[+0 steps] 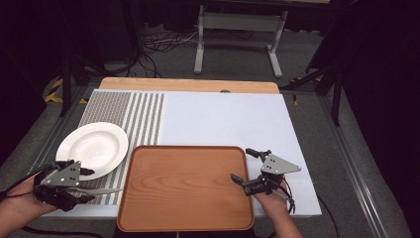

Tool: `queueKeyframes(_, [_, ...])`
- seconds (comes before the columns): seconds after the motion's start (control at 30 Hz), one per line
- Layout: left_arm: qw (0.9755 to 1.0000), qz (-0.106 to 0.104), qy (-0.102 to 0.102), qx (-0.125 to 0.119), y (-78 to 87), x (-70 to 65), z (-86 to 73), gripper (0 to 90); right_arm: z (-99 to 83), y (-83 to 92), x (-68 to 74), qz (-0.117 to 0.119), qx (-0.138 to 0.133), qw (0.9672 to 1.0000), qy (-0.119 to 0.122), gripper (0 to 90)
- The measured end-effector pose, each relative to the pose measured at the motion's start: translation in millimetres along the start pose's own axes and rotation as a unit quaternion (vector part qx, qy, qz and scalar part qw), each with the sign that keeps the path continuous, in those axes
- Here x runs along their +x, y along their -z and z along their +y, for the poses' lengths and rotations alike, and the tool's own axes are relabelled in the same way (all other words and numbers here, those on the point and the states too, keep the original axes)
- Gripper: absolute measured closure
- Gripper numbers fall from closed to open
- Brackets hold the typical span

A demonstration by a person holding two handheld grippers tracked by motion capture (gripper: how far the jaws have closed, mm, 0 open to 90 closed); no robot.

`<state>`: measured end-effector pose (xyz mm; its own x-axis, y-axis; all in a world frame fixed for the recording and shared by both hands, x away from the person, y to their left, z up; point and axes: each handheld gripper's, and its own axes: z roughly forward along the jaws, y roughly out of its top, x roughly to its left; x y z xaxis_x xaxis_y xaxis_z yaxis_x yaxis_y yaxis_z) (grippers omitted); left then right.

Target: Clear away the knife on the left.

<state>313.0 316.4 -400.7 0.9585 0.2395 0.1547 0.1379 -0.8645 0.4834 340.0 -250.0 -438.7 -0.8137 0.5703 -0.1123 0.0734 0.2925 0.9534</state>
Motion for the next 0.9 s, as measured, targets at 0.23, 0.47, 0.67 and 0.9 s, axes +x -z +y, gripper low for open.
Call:
queueKeyframes(0.23, [0.9994,-0.014,-0.006,0.032,-0.6,3.1,-9.2,27.6,-0.5,-2.3,0.3,0.006,0.005,1.0000,0.004,2.3])
queueKeyframes(0.47, [0.9977,-0.024,-0.004,0.063,-3.0,6.4,-17.4,33.4,-0.9,-3.8,0.8,0.009,0.010,0.9999,0.004,2.3])
queueKeyframes(0.67, [0.9955,-0.019,-0.017,0.091,-5.1,6.1,-23.8,37.0,-1.1,-4.4,0.8,0.012,0.012,0.9998,0.004,2.4])
queueKeyframes(0.9, [0.9914,-0.011,-0.033,0.126,-9.3,6.9,-32.5,44.4,-1.1,-4.4,0.8,0.013,0.012,0.9998,0.003,2.3])
